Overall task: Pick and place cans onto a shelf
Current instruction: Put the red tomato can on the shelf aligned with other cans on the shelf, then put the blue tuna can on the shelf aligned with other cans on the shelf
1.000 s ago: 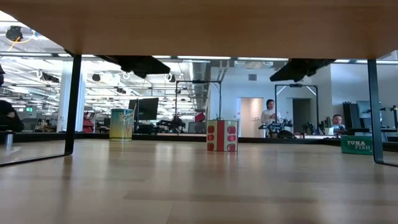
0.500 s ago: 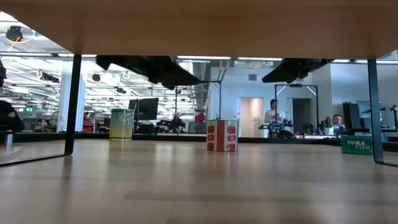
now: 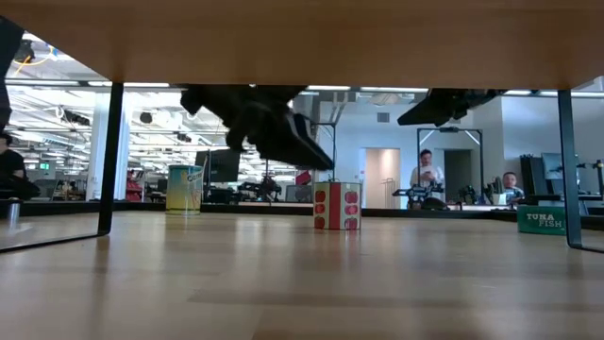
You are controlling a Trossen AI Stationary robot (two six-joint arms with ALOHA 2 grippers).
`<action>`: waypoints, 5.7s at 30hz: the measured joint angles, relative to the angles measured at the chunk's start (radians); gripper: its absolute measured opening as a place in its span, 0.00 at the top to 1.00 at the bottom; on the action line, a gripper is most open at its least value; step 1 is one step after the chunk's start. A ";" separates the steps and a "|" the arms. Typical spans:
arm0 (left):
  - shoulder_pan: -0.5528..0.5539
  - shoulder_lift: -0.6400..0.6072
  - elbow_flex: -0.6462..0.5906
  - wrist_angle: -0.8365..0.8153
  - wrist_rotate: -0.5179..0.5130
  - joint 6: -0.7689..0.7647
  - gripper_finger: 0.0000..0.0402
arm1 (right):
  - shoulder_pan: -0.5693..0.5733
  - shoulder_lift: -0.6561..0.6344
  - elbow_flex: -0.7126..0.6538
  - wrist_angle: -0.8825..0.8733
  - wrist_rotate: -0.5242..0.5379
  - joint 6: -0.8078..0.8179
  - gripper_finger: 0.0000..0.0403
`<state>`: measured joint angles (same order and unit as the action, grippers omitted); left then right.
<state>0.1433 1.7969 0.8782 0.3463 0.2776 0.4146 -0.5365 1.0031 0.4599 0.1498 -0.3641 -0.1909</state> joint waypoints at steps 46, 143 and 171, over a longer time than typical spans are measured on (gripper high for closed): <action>-0.107 -0.554 0.173 -0.671 -0.106 -0.017 1.00 | 0.006 0.000 0.000 -0.010 0.000 0.007 0.98; -0.749 -0.062 0.809 -1.038 -0.490 -0.413 0.83 | 0.036 -0.002 0.000 -0.054 0.000 0.028 0.98; -0.339 -0.356 0.594 -0.828 -0.218 -0.049 1.00 | 0.039 -0.003 0.000 0.085 -0.005 -0.128 0.99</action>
<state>-0.1959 1.4405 1.4725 -0.4819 0.0599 0.3655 -0.4976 1.0000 0.4603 0.2352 -0.3687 -0.3191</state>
